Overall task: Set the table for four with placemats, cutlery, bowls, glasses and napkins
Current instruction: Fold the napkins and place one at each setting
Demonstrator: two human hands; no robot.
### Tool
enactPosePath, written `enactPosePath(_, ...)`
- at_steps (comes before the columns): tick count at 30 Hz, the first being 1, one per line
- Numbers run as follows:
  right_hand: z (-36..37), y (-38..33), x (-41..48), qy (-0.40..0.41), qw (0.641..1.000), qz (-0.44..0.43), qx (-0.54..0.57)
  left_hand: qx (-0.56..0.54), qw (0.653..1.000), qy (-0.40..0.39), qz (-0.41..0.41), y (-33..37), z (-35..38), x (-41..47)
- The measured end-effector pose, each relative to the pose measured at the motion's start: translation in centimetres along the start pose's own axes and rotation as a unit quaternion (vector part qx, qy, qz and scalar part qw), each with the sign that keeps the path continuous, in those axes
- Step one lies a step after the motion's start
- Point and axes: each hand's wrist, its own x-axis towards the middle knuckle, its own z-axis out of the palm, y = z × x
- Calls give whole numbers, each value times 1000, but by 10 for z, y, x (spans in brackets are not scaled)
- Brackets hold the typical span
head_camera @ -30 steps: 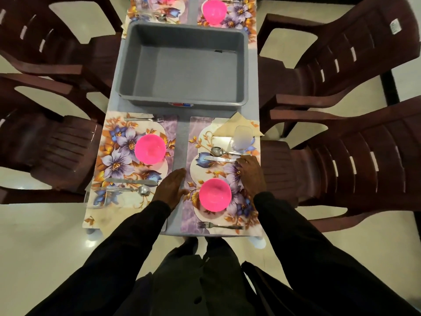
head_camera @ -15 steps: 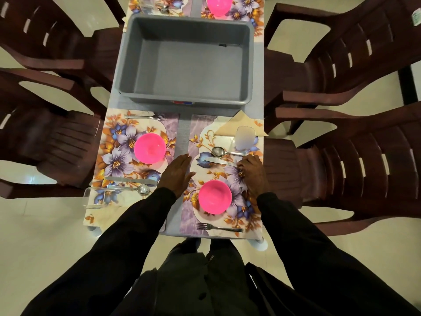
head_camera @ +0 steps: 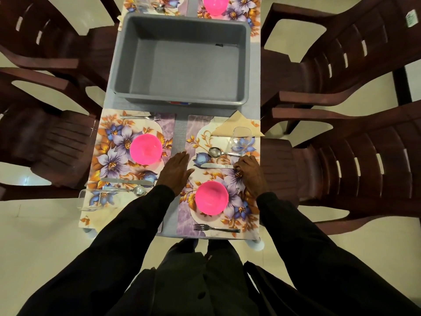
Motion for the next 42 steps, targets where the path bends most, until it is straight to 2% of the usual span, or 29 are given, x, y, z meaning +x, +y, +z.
enactPosePath(10, 3, -6, -1, 3, 999, 24, -37, -3, 1000, 11, -1, 2, -2, 0)
enactPosePath(20, -3, -7, 1, 24, 999, -4, -36, -3, 1000, 6, -12, 3, -4, 1)
enactPosePath(22, -8, -6, 0, 45, 998, -17, -34, -5, 1000, 3, -15, 4, -4, 1)
enactPosePath(24, -17, -9, -2, 103, 994, -22, -28, -9, 1000, 6, -15, 4, -5, 0)
enactPosePath(27, -30, -12, -1, 169, 985, 29, -2, -12, 1000, 7, -16, 4, -7, 1)
enactPosePath(31, -26, -1, 7, 118, 986, 114, 39, -16, 1000, 3, -19, 5, -8, 2)
enactPosePath(36, -30, -8, 15, 94, 987, 105, 81, -19, 1000, 6, -19, 6, -9, 1)
enactPosePath(39, -26, -5, 21, 34, 972, 171, 155, -24, 999, 9, -23, 4, -11, 1)
enactPosePath(42, -25, -1, 25, 2, 965, 201, 167, -29, 999, 10, -26, 3, -11, 0)
